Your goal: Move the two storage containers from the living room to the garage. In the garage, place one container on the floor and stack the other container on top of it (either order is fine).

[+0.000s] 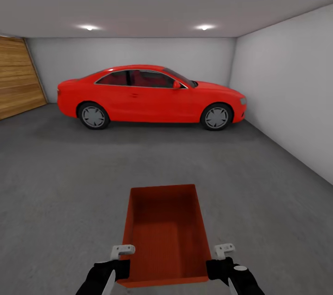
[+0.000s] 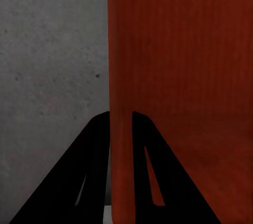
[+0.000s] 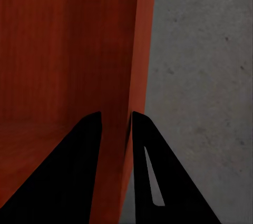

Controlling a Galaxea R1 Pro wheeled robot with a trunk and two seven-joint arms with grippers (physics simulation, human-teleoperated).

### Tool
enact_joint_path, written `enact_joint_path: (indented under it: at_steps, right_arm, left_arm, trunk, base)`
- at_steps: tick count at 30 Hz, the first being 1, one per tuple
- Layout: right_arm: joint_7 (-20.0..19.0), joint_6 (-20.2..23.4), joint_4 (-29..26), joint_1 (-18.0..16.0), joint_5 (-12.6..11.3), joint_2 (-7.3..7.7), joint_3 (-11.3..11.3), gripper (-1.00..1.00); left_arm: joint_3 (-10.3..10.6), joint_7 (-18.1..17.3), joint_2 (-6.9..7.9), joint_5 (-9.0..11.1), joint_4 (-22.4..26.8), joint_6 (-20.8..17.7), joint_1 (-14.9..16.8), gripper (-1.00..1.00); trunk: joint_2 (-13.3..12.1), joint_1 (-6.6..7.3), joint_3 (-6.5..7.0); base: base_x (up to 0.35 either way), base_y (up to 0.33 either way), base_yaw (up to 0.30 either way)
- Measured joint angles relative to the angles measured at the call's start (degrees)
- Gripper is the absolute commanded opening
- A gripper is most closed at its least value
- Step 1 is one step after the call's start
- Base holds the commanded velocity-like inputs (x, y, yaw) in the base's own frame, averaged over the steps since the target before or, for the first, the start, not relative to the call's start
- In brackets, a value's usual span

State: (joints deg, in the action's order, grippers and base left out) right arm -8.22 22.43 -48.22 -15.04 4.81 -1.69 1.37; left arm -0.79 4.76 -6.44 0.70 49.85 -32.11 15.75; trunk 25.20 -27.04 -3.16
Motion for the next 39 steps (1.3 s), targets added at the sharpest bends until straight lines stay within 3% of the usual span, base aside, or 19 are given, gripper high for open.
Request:
enact_joint_path:
  at_steps: [18,39]
  right_arm:
    - [-0.02,0.0,0.0,0.0,0.08,-0.04,-0.06,-1.0]
    - [0.0,0.01,-0.02,0.01,0.07,-0.04,-0.06,-1.0]
  left_arm:
    - [0.01,0.0,0.02,0.04,-0.01,0.0,0.0,-1.0]
    - [0.01,-0.01,0.02,0.03,-0.02,0.01,0.01,-1.0]
  trunk:
    - [0.0,0.0,0.0]
    - [0.0,0.0,0.43]
  base:
    - [0.325,0.0,-0.007]
    - [0.325,0.0,-0.256]
